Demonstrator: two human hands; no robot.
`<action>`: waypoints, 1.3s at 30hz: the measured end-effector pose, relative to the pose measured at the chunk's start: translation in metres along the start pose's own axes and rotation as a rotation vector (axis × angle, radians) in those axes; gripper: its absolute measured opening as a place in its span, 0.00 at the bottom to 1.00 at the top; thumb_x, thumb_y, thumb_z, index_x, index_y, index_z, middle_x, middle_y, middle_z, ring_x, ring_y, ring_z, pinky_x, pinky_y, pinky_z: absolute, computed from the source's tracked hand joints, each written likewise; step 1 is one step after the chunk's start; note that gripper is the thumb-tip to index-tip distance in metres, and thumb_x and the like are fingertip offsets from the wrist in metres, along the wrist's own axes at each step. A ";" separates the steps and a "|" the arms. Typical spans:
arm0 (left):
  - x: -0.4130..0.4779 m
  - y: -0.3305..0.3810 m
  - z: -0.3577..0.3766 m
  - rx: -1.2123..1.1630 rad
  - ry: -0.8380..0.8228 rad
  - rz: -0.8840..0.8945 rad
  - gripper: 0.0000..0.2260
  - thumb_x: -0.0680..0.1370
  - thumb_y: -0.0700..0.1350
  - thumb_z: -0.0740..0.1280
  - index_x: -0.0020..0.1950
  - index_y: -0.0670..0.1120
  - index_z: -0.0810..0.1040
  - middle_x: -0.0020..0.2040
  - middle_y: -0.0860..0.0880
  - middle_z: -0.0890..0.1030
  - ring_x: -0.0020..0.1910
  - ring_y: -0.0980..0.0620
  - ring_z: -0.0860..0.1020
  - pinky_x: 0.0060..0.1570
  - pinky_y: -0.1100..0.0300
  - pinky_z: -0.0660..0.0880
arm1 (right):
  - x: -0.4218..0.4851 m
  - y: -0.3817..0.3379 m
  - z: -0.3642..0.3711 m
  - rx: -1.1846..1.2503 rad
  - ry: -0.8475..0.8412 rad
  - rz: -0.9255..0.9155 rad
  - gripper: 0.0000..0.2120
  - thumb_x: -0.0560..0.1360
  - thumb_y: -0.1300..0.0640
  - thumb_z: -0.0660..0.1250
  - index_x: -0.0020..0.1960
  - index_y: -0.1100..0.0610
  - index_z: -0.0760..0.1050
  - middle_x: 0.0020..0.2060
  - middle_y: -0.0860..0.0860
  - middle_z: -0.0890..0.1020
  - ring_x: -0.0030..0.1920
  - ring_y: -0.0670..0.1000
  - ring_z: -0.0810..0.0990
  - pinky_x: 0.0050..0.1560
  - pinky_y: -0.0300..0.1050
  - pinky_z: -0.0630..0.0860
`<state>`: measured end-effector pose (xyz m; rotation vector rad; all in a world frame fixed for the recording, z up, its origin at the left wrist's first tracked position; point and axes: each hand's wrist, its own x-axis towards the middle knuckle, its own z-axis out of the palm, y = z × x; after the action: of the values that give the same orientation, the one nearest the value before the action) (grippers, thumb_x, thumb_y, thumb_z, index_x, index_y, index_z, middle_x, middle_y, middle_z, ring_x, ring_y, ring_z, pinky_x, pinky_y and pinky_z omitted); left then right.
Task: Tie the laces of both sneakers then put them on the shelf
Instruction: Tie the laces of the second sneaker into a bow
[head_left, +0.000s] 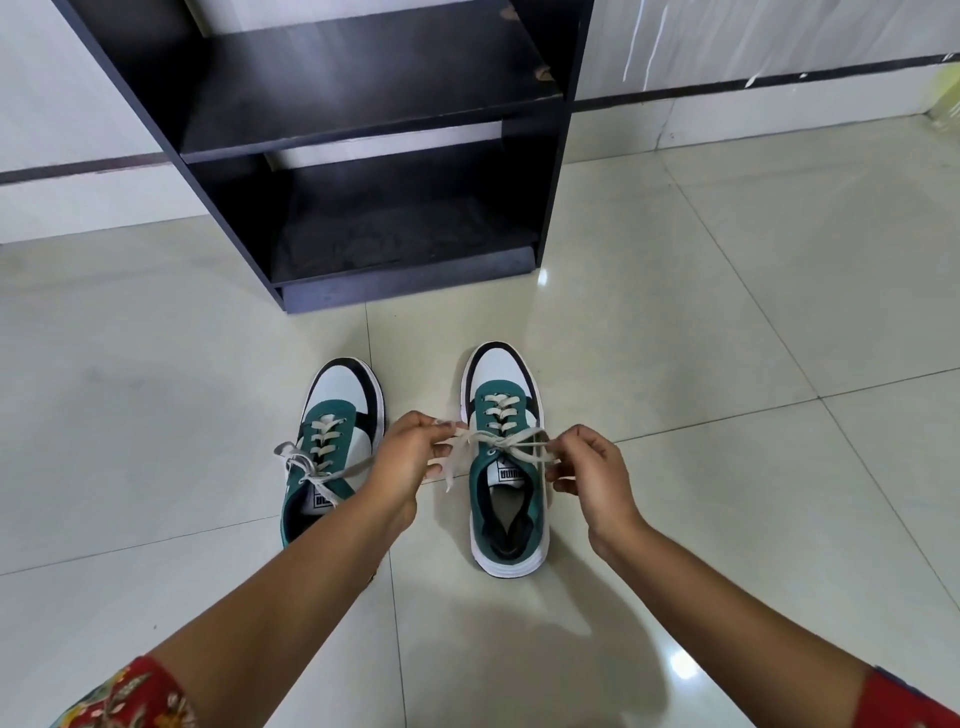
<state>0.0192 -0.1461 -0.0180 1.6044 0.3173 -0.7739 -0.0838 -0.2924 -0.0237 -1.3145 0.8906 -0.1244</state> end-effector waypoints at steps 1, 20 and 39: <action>0.000 -0.003 -0.002 -0.043 -0.003 -0.015 0.11 0.76 0.36 0.62 0.36 0.47 0.67 0.41 0.51 0.83 0.35 0.53 0.73 0.37 0.60 0.67 | 0.000 0.003 -0.002 -0.006 0.002 0.026 0.07 0.73 0.64 0.59 0.36 0.60 0.70 0.30 0.54 0.71 0.30 0.50 0.69 0.33 0.41 0.66; 0.006 -0.023 0.010 -0.052 -0.043 -0.036 0.09 0.79 0.37 0.56 0.39 0.47 0.66 0.32 0.51 0.73 0.16 0.61 0.63 0.25 0.64 0.57 | 0.015 0.004 0.012 0.144 -0.085 0.139 0.14 0.78 0.62 0.51 0.34 0.54 0.59 0.25 0.48 0.61 0.20 0.45 0.57 0.23 0.39 0.56; -0.003 -0.026 -0.002 -0.075 -0.091 -0.119 0.06 0.77 0.36 0.62 0.53 0.44 0.71 0.40 0.50 0.82 0.32 0.53 0.73 0.42 0.59 0.73 | 0.018 0.000 -0.007 -0.250 -0.142 0.064 0.11 0.79 0.56 0.57 0.38 0.54 0.67 0.34 0.51 0.74 0.29 0.49 0.70 0.32 0.42 0.67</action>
<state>0.0021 -0.1389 -0.0359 1.4849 0.3744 -0.9127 -0.0756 -0.3078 -0.0329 -1.5045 0.8449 0.1328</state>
